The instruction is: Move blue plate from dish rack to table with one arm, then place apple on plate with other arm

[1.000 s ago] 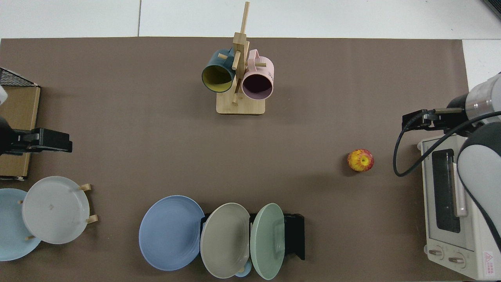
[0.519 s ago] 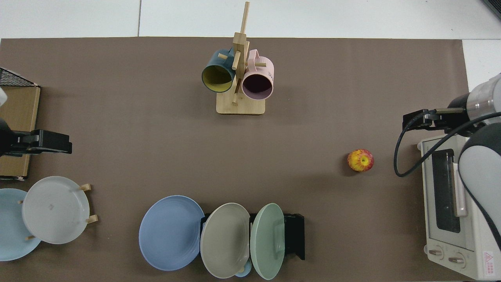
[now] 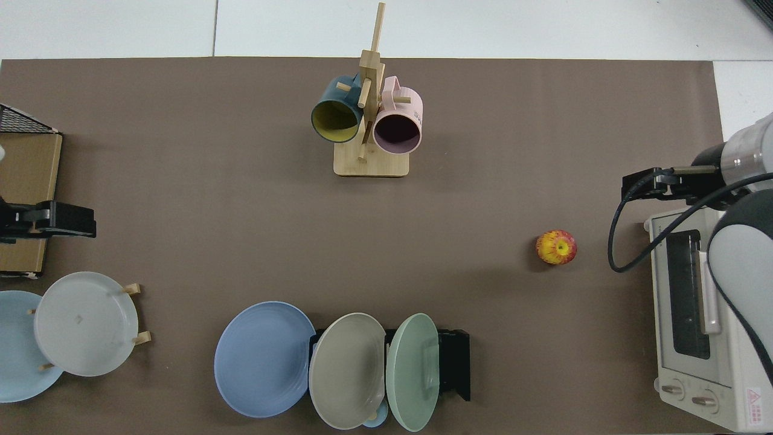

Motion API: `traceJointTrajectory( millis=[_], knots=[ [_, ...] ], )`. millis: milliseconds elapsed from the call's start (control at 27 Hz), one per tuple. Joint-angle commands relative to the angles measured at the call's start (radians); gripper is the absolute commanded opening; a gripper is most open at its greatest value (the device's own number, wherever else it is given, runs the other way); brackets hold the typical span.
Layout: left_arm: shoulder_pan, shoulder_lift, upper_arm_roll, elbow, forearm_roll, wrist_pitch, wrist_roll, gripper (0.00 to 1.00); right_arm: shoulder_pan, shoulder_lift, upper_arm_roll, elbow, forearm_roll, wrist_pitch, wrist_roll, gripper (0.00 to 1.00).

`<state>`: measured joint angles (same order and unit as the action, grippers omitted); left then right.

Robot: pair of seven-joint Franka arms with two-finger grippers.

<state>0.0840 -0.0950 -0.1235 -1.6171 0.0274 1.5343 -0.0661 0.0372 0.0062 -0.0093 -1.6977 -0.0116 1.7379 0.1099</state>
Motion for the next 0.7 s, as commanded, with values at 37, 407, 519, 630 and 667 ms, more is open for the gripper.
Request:
traceJointTrajectory(
  millis=[37,407,519,630,667],
  knots=[
    [-0.013,-0.038,0.007,-0.053,-0.073,0.046,-0.017,1.0,-0.002,-0.02,0.002,-0.022,0.019,0.019,0.011,1.0],
    [-0.021,-0.146,-0.091,-0.222,0.05,0.161,-0.102,1.0,0.027,-0.02,0.002,-0.181,0.018,0.136,0.025,1.0],
    [-0.021,-0.23,-0.151,-0.335,0.109,0.234,-0.205,1.0,0.041,-0.015,0.002,-0.249,0.018,0.204,0.034,1.0],
    [-0.021,-0.293,-0.185,-0.418,0.134,0.267,-0.225,1.0,0.044,-0.009,0.002,-0.306,0.016,0.278,0.036,1.0],
    [-0.021,-0.31,-0.197,-0.446,0.143,0.274,-0.228,1.0,0.044,-0.006,0.002,-0.322,0.016,0.293,0.036,1.0]
  ],
)
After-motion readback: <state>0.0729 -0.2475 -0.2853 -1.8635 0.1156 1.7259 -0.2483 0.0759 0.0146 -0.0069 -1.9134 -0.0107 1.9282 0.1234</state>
